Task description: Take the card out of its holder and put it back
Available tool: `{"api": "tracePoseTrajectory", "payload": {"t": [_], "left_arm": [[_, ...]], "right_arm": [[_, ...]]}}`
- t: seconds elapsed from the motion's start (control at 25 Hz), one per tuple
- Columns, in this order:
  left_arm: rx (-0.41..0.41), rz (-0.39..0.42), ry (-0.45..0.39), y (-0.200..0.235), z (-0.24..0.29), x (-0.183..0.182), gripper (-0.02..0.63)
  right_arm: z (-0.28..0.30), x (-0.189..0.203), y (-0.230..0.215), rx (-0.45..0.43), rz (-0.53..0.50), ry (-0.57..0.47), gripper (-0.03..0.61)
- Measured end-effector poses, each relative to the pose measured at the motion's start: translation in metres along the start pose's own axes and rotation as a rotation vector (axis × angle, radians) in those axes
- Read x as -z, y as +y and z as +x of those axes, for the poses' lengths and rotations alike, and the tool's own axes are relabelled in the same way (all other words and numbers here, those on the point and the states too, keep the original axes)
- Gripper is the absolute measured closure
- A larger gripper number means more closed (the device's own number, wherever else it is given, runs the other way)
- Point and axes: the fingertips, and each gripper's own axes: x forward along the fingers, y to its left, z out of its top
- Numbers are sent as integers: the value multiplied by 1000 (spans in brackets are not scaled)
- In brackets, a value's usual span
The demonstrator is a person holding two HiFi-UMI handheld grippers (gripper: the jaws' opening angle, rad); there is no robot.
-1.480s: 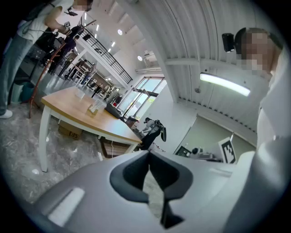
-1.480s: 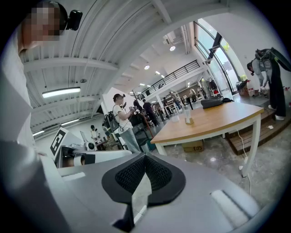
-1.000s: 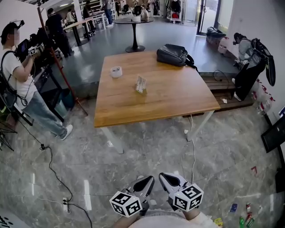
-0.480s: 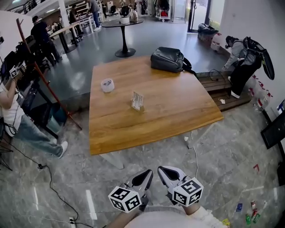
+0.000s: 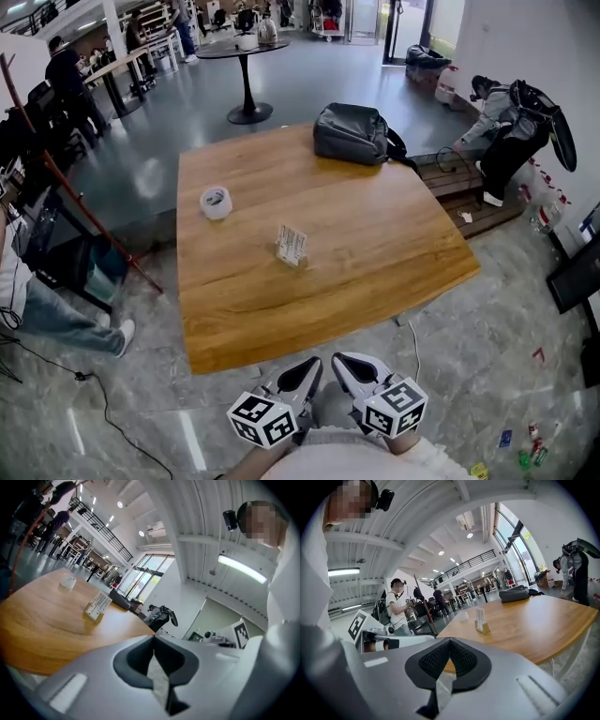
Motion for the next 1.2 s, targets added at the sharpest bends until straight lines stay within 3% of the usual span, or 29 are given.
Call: {"api": "tracePoseTrajectory", "payload": {"t": [0.4, 0.64, 0.88, 1.2], "left_arm": [[-37, 27, -24, 59, 78, -59, 606], [-69, -3, -46, 85, 131, -94, 606], [-107, -35, -37, 102, 165, -101, 606], [-203, -85, -41, 137, 156, -109, 606]], "right_arm": [[80, -64, -61, -59, -54, 5, 583], [115, -101, -106, -100, -78, 41, 583], [146, -111, -138, -160, -98, 96, 583], [186, -110, -138, -231, -98, 171, 583]]}}
